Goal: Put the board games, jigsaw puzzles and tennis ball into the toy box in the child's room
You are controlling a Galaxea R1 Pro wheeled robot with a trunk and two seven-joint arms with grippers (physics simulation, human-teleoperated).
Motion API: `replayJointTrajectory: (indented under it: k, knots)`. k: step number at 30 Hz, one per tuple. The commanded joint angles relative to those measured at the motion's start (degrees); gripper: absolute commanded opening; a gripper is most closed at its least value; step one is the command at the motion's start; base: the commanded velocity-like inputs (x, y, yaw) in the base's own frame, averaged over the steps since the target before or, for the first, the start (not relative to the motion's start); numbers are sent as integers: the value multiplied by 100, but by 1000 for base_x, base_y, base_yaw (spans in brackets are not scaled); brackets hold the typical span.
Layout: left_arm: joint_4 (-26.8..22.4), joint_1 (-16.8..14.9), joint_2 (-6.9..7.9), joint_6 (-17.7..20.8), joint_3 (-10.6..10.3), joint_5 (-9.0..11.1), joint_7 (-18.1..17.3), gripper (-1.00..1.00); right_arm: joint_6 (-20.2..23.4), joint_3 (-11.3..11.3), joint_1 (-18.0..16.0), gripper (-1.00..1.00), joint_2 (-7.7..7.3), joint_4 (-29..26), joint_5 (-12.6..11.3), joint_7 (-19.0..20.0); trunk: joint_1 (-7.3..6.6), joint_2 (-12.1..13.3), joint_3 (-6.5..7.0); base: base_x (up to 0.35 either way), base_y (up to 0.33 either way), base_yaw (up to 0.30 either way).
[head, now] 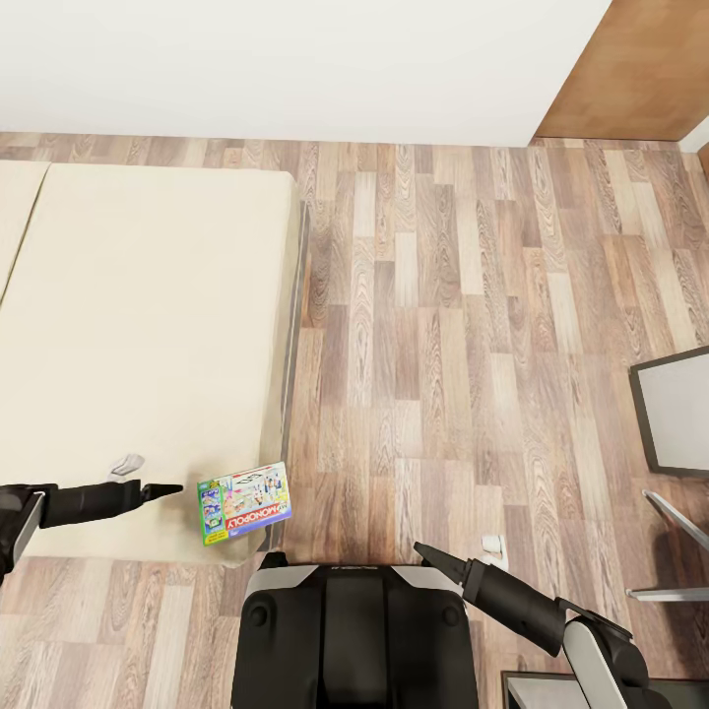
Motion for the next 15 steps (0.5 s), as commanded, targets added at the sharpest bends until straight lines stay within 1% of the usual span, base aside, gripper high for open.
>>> replayJointTrajectory:
  k: [1, 5, 11, 15]
  knots:
    - [-5, -2, -5, 50, 35, -59, -56, 100, 33, -4, -1, 100, -1, -1, -20, 5, 3, -9, -6, 0, 0, 0]
    - [-5, -2, -2, 49, 37, -62, -207, 100, 33, -4, -1, 100, -1, -1, -20, 5, 3, -9, -6, 0, 0, 0]
    - [-17, -2, 103, 58, 55, -70, -666, 100, 33, -4, -1, 100, -1, -1, -20, 5, 3, -9, -6, 0, 0, 0]
    - [-21, -2, 138, 66, 61, -69, -839, 100, 33, -4, -1, 100, -1, -1, -20, 5, 3, -9, -6, 0, 0, 0]
